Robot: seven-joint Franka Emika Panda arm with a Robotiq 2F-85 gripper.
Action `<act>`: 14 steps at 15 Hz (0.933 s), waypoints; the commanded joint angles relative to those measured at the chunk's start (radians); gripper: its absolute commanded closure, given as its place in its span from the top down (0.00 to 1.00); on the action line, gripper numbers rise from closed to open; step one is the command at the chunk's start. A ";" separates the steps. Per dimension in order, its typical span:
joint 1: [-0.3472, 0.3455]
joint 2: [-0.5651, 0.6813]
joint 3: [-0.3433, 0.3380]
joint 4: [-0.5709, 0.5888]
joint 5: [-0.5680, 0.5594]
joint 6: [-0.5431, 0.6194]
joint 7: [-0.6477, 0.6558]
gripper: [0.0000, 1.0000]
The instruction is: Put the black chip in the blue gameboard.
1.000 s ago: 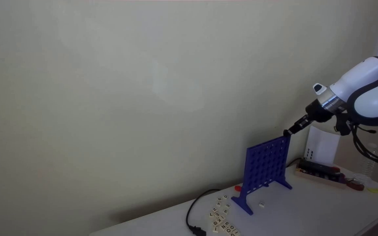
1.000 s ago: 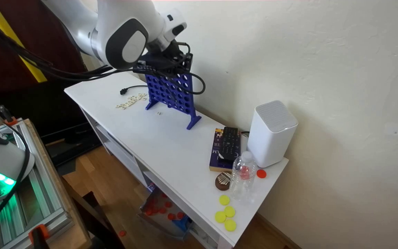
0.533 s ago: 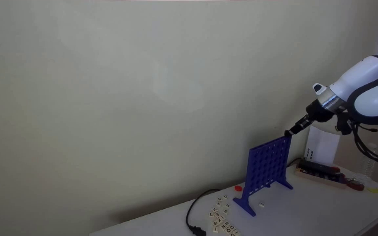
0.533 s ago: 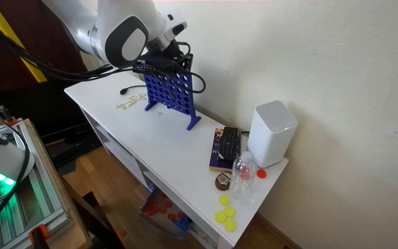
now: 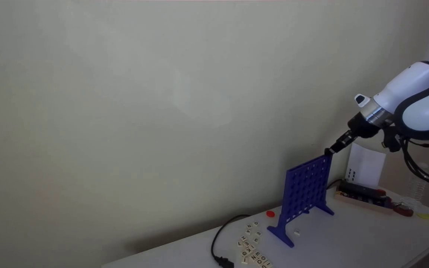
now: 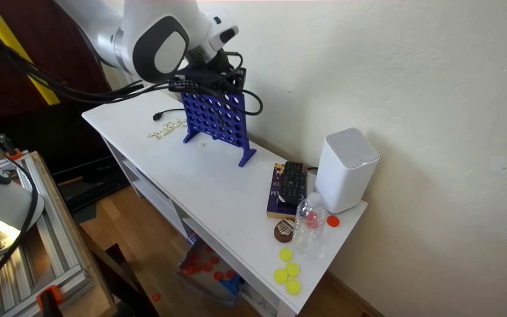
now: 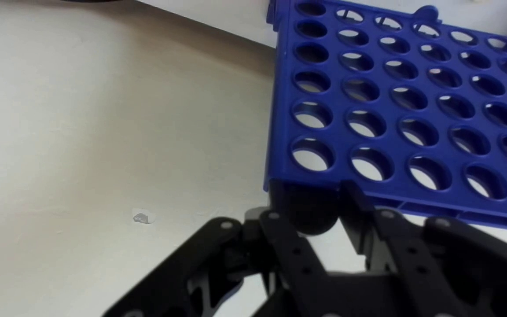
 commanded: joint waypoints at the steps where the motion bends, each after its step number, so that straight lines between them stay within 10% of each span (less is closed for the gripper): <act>1: 0.000 -0.034 0.004 -0.007 0.014 -0.034 0.018 0.60; 8: -0.011 -0.030 0.016 -0.008 0.014 -0.025 0.021 1.00; 14: -0.093 -0.040 0.109 -0.034 0.010 -0.017 0.038 1.00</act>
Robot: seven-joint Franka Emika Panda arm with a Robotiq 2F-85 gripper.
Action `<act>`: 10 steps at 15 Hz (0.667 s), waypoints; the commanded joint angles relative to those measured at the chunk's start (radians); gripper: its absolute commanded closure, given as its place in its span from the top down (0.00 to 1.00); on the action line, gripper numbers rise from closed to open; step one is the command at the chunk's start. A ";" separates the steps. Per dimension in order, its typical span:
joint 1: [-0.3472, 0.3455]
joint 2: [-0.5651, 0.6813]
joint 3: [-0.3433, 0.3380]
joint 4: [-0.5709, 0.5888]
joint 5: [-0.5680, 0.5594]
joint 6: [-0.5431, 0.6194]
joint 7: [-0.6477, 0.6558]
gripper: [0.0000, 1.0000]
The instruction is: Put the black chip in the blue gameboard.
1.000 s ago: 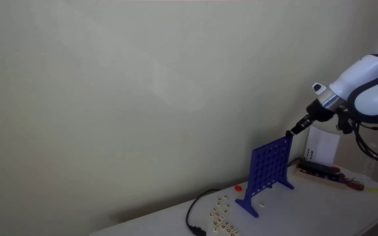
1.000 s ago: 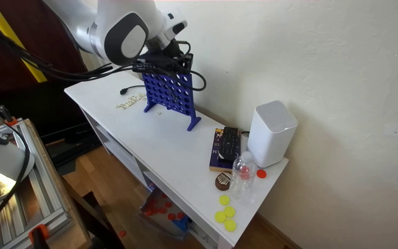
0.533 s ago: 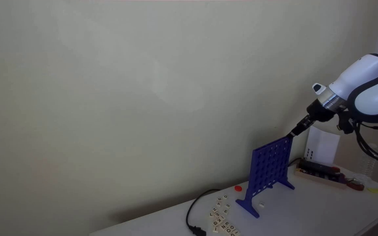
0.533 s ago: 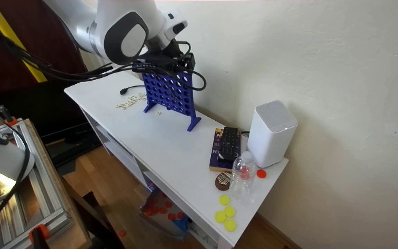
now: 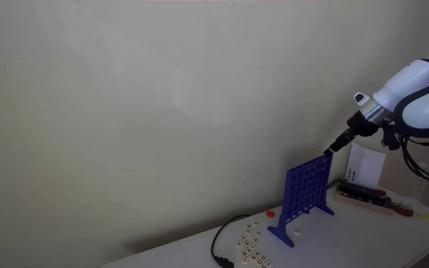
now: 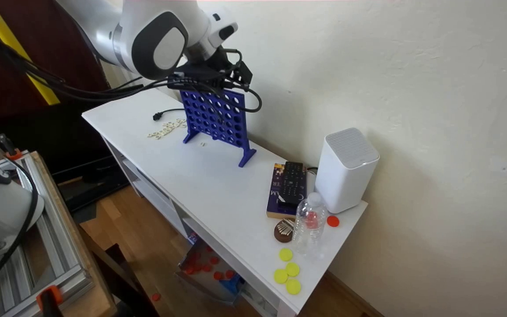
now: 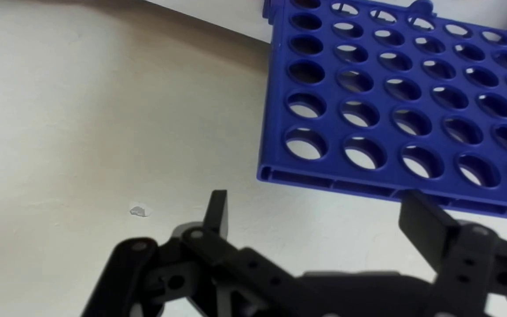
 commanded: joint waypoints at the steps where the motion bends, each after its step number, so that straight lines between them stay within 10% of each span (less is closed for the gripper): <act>1: -0.094 -0.038 0.105 -0.042 0.009 -0.010 0.037 1.00; 10: -0.427 -0.072 0.480 -0.121 0.037 -0.229 0.135 1.00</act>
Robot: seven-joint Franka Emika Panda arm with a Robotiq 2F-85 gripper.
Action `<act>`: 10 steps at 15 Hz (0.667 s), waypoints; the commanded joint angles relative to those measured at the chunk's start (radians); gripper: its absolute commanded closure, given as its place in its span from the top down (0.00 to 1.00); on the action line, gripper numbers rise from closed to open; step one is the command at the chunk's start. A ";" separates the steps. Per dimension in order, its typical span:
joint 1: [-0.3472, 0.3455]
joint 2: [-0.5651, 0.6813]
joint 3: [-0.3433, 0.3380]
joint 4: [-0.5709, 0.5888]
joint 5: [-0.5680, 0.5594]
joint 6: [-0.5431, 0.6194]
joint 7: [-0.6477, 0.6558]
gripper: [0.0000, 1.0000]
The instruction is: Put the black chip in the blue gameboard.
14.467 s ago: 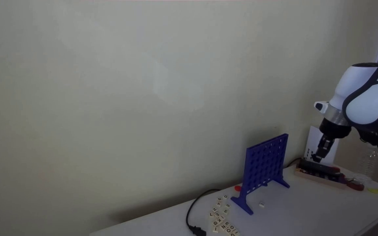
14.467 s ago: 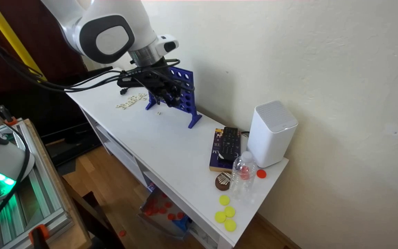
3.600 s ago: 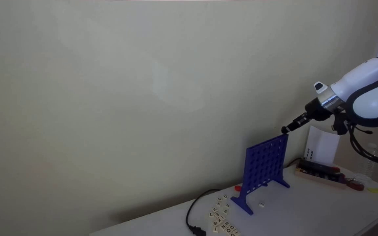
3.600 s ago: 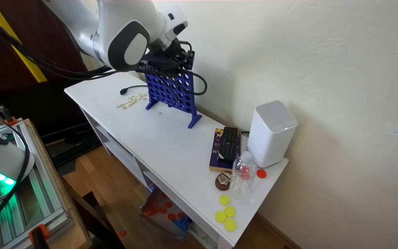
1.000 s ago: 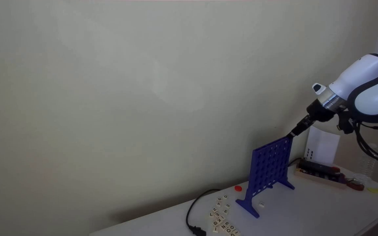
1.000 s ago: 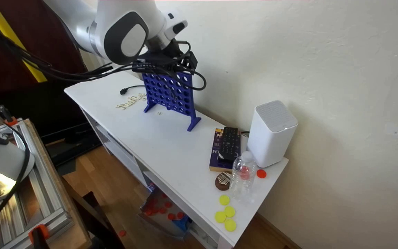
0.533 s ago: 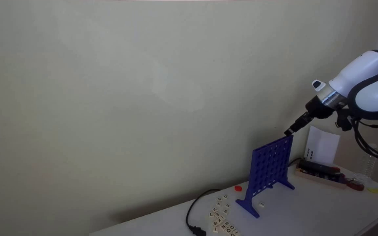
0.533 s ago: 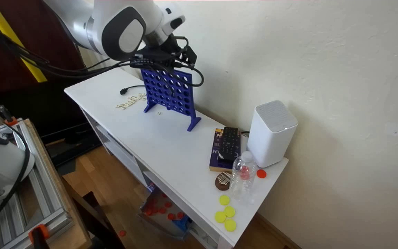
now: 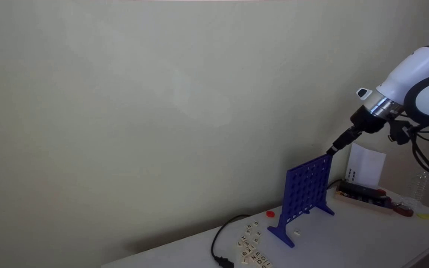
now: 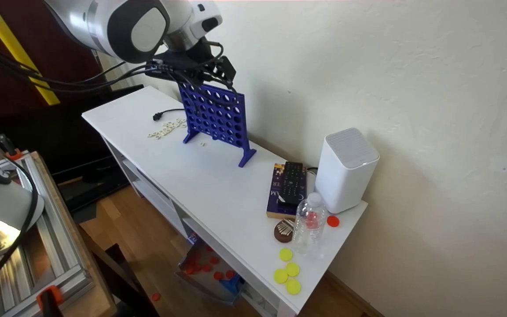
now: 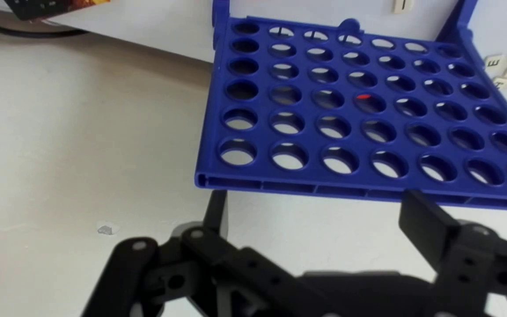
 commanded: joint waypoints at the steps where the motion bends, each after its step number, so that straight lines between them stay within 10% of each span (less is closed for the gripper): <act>1: -0.148 -0.044 0.174 -0.037 0.038 -0.125 0.054 1.00; 10: -0.511 -0.059 0.655 -0.079 0.003 -0.402 0.314 1.00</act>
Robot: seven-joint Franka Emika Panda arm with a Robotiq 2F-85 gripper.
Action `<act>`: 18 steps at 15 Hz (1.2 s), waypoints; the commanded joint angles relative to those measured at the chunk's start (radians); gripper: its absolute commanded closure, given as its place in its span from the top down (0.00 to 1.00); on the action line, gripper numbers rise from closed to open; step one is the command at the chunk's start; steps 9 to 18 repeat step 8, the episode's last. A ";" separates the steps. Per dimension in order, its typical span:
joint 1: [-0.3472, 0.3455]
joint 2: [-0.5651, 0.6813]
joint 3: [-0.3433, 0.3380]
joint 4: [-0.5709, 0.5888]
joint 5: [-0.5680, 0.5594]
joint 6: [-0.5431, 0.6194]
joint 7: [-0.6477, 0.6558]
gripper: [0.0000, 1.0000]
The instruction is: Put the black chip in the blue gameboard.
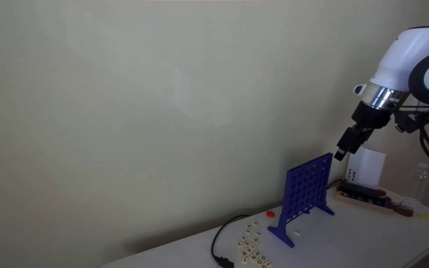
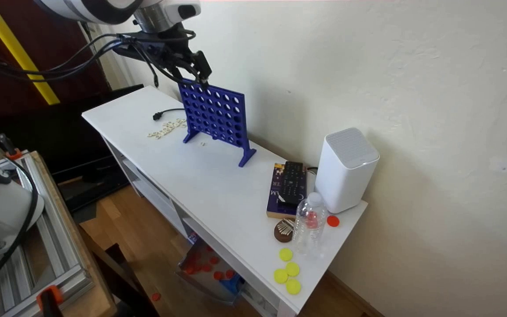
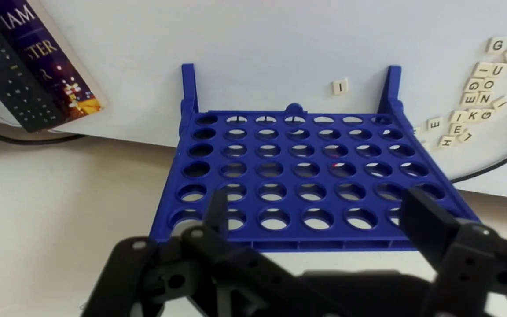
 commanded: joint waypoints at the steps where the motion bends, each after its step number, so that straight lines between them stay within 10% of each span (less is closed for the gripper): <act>1: -0.146 -0.015 0.182 -0.039 -0.033 -0.082 0.144 1.00; 3: -0.210 0.007 0.269 -0.066 -0.054 -0.133 0.224 1.00; 18: -0.154 -0.001 0.209 -0.044 -0.017 -0.103 0.155 1.00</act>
